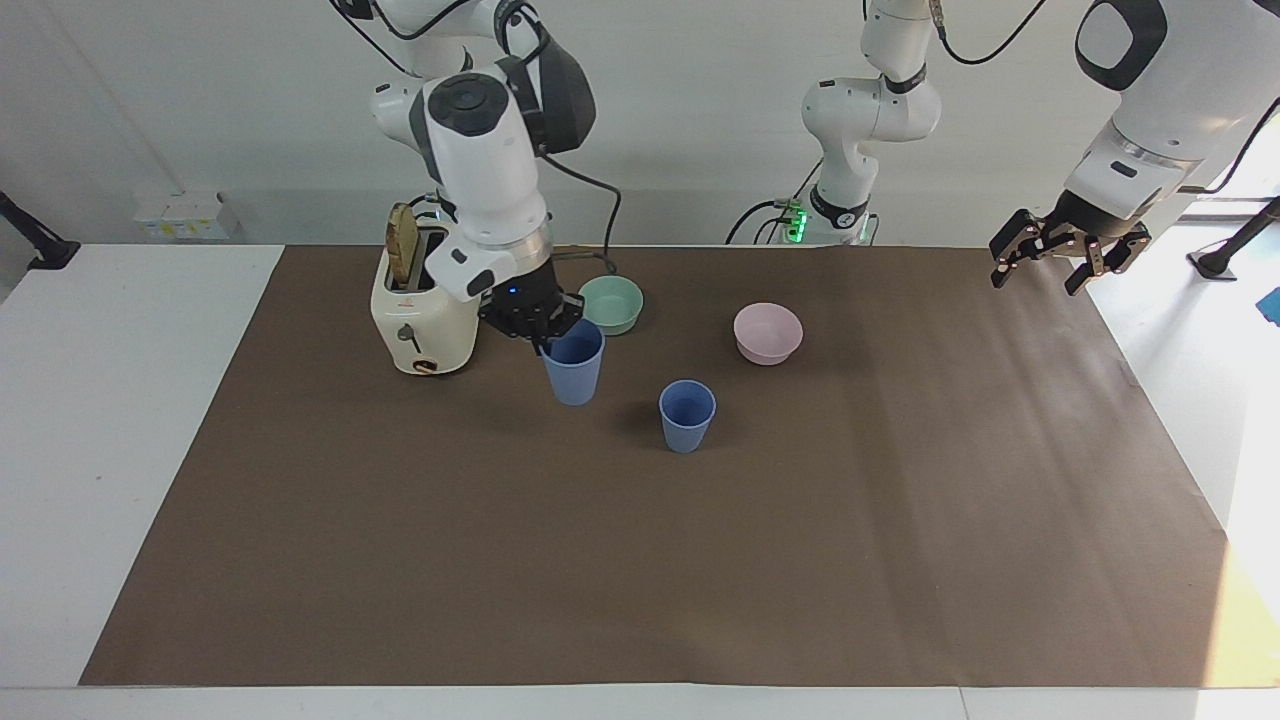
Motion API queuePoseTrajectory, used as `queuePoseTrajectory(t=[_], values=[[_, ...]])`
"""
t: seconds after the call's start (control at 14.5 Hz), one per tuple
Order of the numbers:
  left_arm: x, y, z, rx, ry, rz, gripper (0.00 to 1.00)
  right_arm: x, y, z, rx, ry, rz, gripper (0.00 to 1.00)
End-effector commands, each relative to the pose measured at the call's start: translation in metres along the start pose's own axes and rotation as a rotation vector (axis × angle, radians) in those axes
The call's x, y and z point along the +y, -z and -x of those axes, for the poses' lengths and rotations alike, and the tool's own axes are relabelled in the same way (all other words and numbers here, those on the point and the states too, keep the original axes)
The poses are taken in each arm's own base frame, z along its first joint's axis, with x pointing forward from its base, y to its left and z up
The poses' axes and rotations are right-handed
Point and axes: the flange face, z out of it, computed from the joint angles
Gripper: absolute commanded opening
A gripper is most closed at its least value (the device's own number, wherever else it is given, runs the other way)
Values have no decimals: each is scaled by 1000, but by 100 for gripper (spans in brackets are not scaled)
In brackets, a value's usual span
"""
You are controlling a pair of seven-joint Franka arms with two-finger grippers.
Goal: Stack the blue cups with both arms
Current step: 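Lift the second cup and lower it into the center cup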
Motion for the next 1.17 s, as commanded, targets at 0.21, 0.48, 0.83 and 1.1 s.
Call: queuePoseTrajectory(t=[0.21, 0.48, 0.83, 1.1], values=[[-3, 4, 0, 0, 8, -18, 100, -88, 8, 15, 16, -47, -56, 0], [-3, 4, 0, 0, 8, -20, 100, -122, -20, 21, 13, -56, -49, 0], [-3, 3, 1, -2, 8, -19, 100, -124, -40, 15, 33, -58, -56, 0], [-3, 3, 0, -1, 8, -18, 100, -118, -55, 10, 44, -68, -62, 0]])
